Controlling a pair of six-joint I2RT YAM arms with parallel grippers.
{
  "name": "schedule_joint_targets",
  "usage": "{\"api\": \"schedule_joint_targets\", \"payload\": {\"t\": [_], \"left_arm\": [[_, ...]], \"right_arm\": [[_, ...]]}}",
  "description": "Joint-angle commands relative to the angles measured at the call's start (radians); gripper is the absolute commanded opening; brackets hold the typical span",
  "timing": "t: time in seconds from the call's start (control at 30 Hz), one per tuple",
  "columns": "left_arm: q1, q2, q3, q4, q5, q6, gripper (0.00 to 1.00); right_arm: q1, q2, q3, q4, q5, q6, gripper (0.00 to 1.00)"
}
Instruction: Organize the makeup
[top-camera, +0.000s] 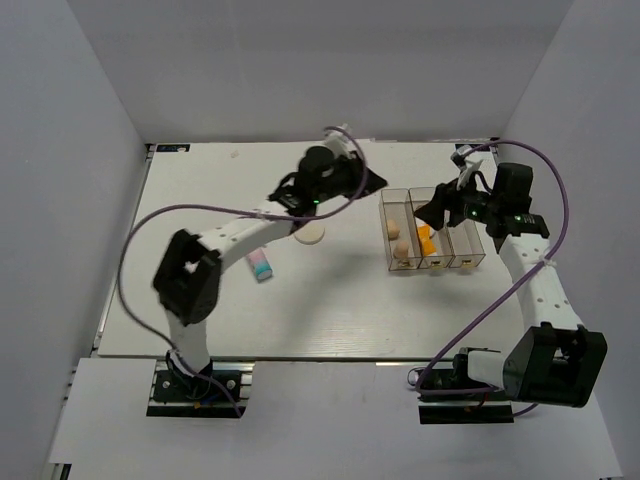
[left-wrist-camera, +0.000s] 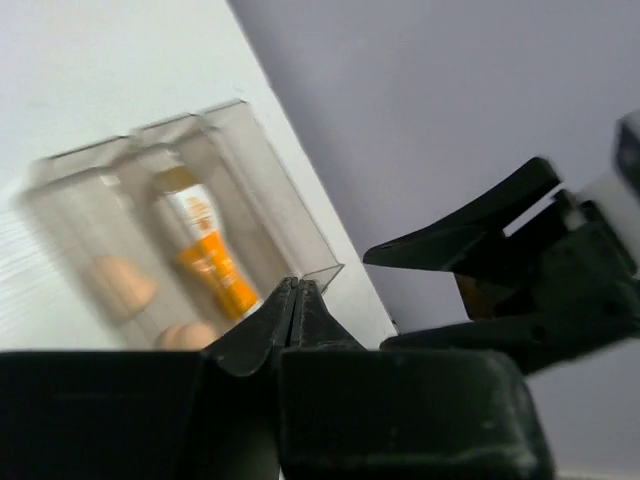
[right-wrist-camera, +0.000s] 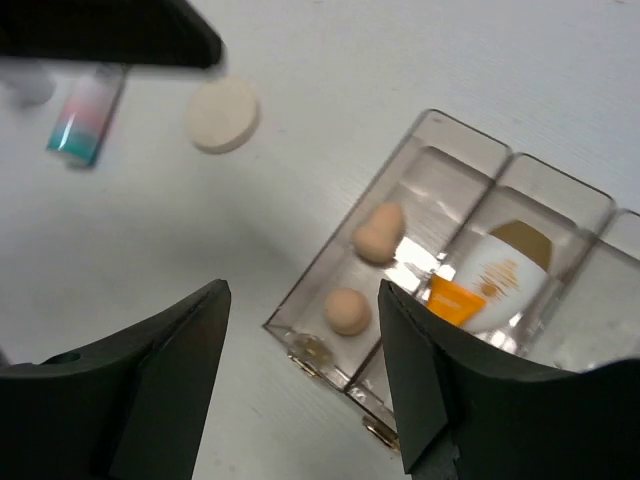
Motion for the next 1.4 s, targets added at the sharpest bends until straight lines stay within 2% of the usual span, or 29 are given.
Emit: {"api": "schedule_joint_targets", "payload": {"t": [0.0, 0.03, 0.07, 0.13, 0.2, 0.23, 0.33, 0.43, 0.47, 0.53, 0.57, 0.63, 0.67, 0.73, 0.87, 1.03, 1.1, 1.2, 1.27, 1.37], "left_arm": [[0.064, -0.283, -0.183, -0.149, -0.085, 0.058, 0.08], [0.074, -0.343, -0.297, -0.236, -0.167, 0.059, 0.08], [0.084, -0.454, -0.344, -0.284, -0.206, 0.061, 0.09], [0.104, -0.561, -0.448, -0.416, -0.334, 0.065, 0.2], [0.113, -0.698, -0.494, -0.53, -0.396, 0.067, 0.3], [0.113, -0.737, -0.521, -0.563, -0.445, 0.067, 0.42], [0.113, -0.898, -0.551, -0.686, -0.513, 0.062, 0.61], [0.113, -1.061, -0.573, -0.769, -0.55, 0.061, 0.68], [0.113, -1.101, -0.574, -0.79, -0.571, 0.064, 0.7], [0.104, -1.211, -0.581, -0.873, -0.599, 0.061, 0.72], [0.104, -1.244, -0.581, -0.935, -0.619, 0.052, 0.74], [0.104, -1.329, -0.576, -1.005, -0.637, 0.017, 0.76], [0.104, -1.356, -0.57, -1.069, -0.642, 0.001, 0.78], [0.104, -1.414, -0.559, -1.132, -0.651, -0.031, 0.8], [0.104, -1.465, -0.529, -1.252, -0.68, -0.096, 0.81], [0.104, -1.466, -0.521, -1.289, -0.696, -0.119, 0.82], [0.104, -1.454, -0.525, -1.289, -0.696, -0.12, 0.82], [0.104, -1.445, -0.538, -1.286, -0.694, -0.119, 0.82], [0.104, -1.445, -0.551, -1.267, -0.691, -0.113, 0.82], [0.104, -1.448, -0.587, -1.238, -0.677, -0.111, 0.82]], "right_arm": [[0.04, 0.025, 0.05, -0.068, -0.215, -0.138, 0.67], [0.047, 0.036, 0.058, -0.086, -0.214, -0.158, 0.67], [0.092, 0.061, 0.07, -0.112, -0.195, -0.194, 0.66], [0.153, 0.091, 0.086, -0.14, -0.162, -0.222, 0.66], [0.232, 0.134, 0.106, -0.14, -0.126, -0.216, 0.65], [0.254, 0.165, 0.113, -0.137, -0.094, -0.211, 0.64], [0.38, 0.24, 0.158, -0.125, -0.015, -0.182, 0.63], [0.55, 0.342, 0.225, -0.1, 0.053, -0.095, 0.64], [0.573, 0.375, 0.248, -0.093, 0.065, -0.064, 0.68], [0.654, 0.479, 0.328, -0.062, 0.108, 0.058, 0.72], [0.672, 0.519, 0.365, -0.061, 0.119, 0.093, 0.79], [0.73, 0.618, 0.454, -0.03, 0.153, 0.191, 0.8], [0.744, 0.651, 0.478, -0.018, 0.176, 0.241, 0.85], [0.806, 0.734, 0.558, 0.005, 0.255, 0.34, 0.89], [0.903, 0.84, 0.665, 0.036, 0.363, 0.46, 0.89], [0.954, 0.935, 0.759, 0.061, 0.46, 0.523, 0.89], [0.971, 0.941, 0.781, 0.071, 0.563, 0.522, 0.89], [0.96, 0.926, 0.775, 0.084, 0.699, 0.464, 0.82], [0.937, 0.914, 0.753, 0.094, 0.791, 0.406, 0.72], [0.862, 0.885, 0.697, 0.097, 0.806, 0.369, 0.55]]}}
